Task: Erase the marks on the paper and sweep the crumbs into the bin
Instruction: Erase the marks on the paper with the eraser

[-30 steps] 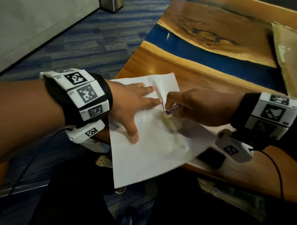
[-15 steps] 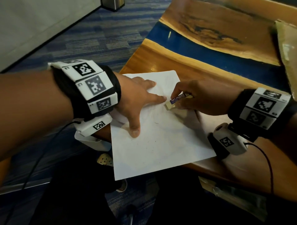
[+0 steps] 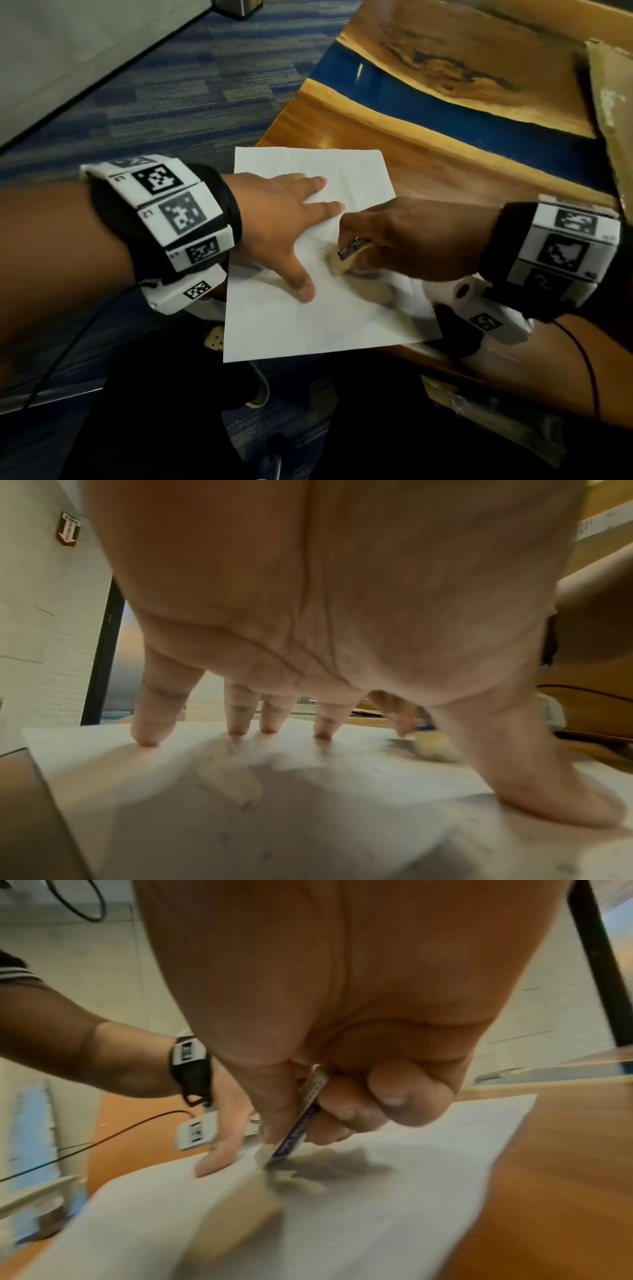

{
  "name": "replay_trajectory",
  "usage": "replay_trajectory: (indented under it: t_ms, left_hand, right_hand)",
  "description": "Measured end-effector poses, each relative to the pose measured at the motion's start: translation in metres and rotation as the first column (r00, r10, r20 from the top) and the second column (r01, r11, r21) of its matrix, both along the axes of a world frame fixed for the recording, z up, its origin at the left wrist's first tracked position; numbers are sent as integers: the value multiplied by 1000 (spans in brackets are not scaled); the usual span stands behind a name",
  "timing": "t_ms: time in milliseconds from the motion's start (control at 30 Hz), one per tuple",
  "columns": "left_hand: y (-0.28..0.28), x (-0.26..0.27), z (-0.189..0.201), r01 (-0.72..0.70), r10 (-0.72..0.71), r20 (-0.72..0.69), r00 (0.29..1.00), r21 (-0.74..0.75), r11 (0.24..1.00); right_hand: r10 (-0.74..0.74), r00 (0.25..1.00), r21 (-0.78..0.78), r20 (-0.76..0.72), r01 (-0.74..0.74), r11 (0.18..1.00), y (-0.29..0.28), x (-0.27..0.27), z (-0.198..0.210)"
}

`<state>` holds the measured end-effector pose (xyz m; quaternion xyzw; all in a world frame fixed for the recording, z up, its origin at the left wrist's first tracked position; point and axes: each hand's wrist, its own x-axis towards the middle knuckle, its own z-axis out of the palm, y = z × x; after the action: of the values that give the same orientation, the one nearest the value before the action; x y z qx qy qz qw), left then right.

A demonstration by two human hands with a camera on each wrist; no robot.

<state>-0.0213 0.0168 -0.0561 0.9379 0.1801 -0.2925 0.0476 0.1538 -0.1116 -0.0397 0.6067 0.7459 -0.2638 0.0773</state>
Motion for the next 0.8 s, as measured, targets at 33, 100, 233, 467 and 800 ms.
replay_trajectory:
  t_ms: [33,100,233,467,800]
  left_hand:
    - [1,1,0,5,-5,-2,1000,2,1000]
    - [-1,3,0,5,-5,-7,1000,7,1000]
    - [2,1,-1,9,-9,14,1000,-11,1000]
    - [5,0,-6,18,-18,42,999,8,1000]
    - [2,-2,-8,37,-39,83,996,27,999]
  right_hand:
    - [-60,997,28,55,58,998,7,7,1]
    - [-198,965,116,173,179,977,16,22,6]
    - [15,1000,59,21,-17,998,3,0,-3]
    - [-154,972,125,178,132,983,12,12,3]
    - [-5,996,120,93,-6,993,7,-1,-4]
